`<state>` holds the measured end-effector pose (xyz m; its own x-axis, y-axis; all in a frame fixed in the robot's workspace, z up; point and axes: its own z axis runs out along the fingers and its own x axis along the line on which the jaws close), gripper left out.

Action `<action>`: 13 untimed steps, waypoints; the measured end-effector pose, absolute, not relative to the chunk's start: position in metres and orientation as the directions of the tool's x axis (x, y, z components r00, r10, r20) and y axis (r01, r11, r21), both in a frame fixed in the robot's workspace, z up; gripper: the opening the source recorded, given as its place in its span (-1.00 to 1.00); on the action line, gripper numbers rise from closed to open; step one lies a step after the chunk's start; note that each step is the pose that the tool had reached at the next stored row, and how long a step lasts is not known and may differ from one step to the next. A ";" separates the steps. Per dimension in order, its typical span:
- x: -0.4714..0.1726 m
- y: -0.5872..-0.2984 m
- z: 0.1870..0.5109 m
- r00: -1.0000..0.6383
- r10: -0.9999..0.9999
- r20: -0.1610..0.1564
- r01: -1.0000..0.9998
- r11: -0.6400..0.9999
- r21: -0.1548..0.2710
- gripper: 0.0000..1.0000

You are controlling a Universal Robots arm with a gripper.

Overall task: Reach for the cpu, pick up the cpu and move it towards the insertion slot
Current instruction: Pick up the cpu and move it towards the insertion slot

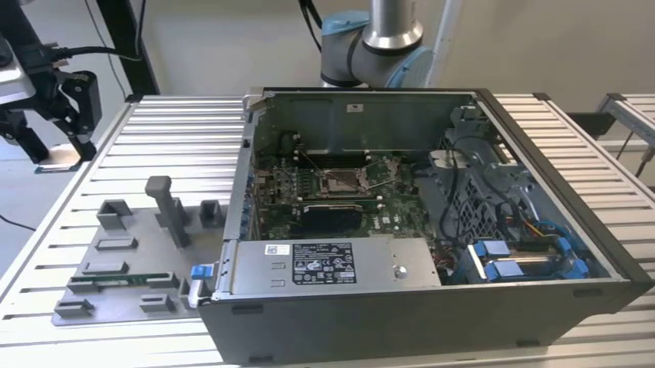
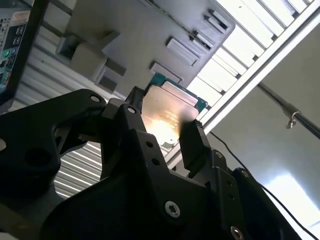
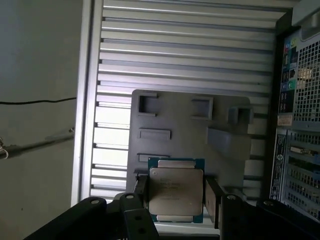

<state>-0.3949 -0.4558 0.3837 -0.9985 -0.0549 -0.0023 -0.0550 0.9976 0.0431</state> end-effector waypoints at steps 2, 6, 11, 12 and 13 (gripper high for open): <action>-0.395 -0.456 0.384 -0.998 -0.055 -0.002 -0.055 0.998 0.043 -1.00; -0.395 -0.456 0.384 -0.998 -0.055 -0.002 -0.055 0.998 0.043 -1.00; -0.395 -0.456 0.385 -0.998 -0.055 -0.002 -0.055 0.998 0.043 -1.00; -0.395 -0.456 0.385 -0.998 -0.055 -0.003 -0.055 0.998 0.044 -1.00; -0.395 -0.456 0.385 -0.998 -0.055 -0.002 -0.055 0.998 0.044 -1.00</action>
<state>-0.3947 -0.4558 0.3849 -0.9985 -0.0549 -0.0025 -0.0550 0.9975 0.0435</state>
